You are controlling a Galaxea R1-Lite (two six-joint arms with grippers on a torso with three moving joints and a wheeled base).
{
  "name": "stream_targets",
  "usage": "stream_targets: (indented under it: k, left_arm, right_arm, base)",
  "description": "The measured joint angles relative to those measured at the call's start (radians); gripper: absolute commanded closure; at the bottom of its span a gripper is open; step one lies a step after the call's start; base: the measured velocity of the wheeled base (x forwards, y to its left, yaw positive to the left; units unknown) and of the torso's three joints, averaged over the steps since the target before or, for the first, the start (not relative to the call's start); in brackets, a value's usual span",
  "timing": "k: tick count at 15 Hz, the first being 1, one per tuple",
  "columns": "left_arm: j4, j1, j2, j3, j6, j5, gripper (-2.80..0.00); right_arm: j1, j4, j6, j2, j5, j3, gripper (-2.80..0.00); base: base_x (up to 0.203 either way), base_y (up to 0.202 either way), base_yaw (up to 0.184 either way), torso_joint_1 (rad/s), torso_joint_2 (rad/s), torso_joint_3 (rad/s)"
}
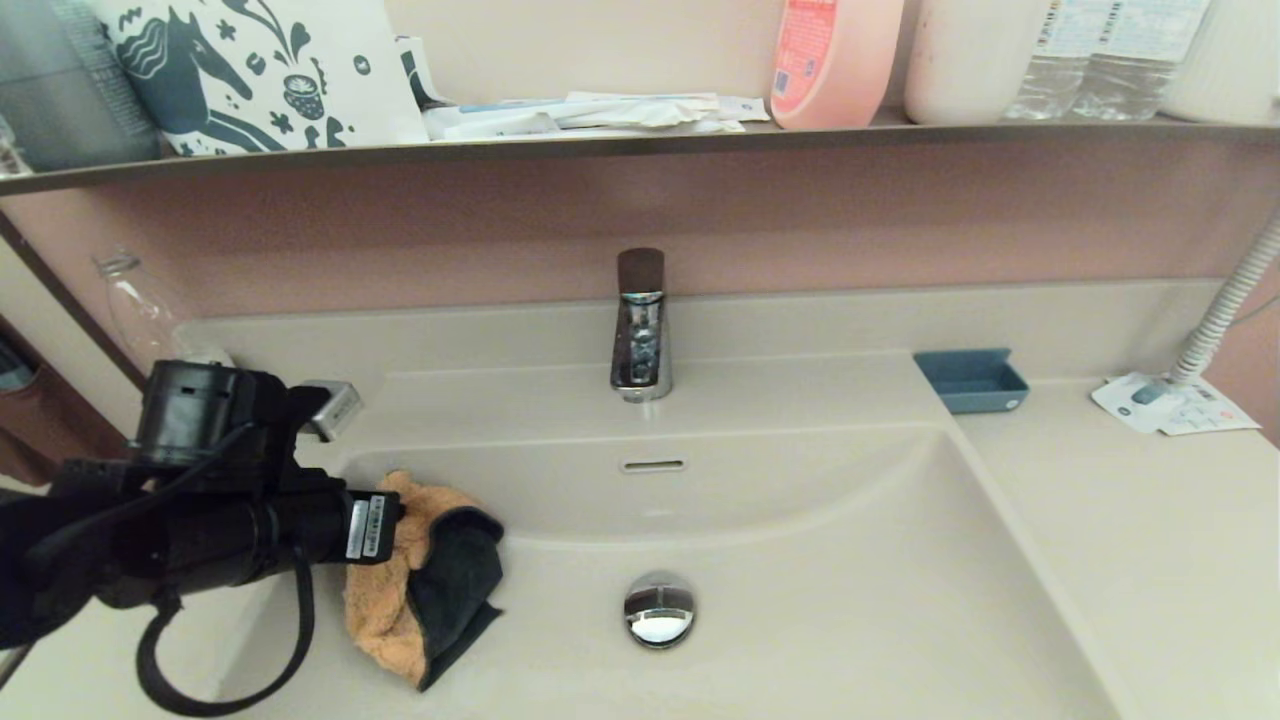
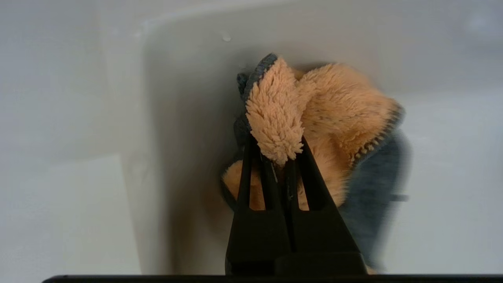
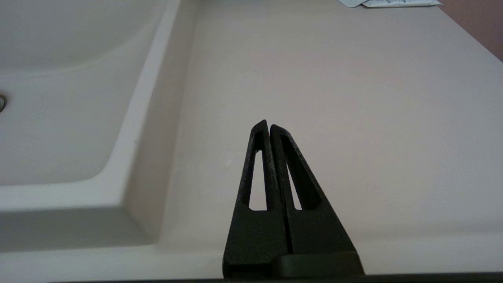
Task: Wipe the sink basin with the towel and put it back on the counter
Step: Wipe the sink
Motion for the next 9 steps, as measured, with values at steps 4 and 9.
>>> stream_targets:
  k: [4,9]
  left_arm:
    - [-0.083,-0.052,0.072,0.05,-0.053,-0.028,0.0]
    - [-0.205,-0.257,0.214,0.046,-0.252,0.093,0.0]
  right_arm:
    - [0.0,0.0,0.0,0.0,0.0,0.0,0.0]
    - [0.0,0.0,0.0,0.0,0.0,0.0,0.0]
  base:
    - [0.0,0.0,0.0,0.0,0.0,0.0]
    - [0.0,0.0,0.0,0.0,0.0,0.0]
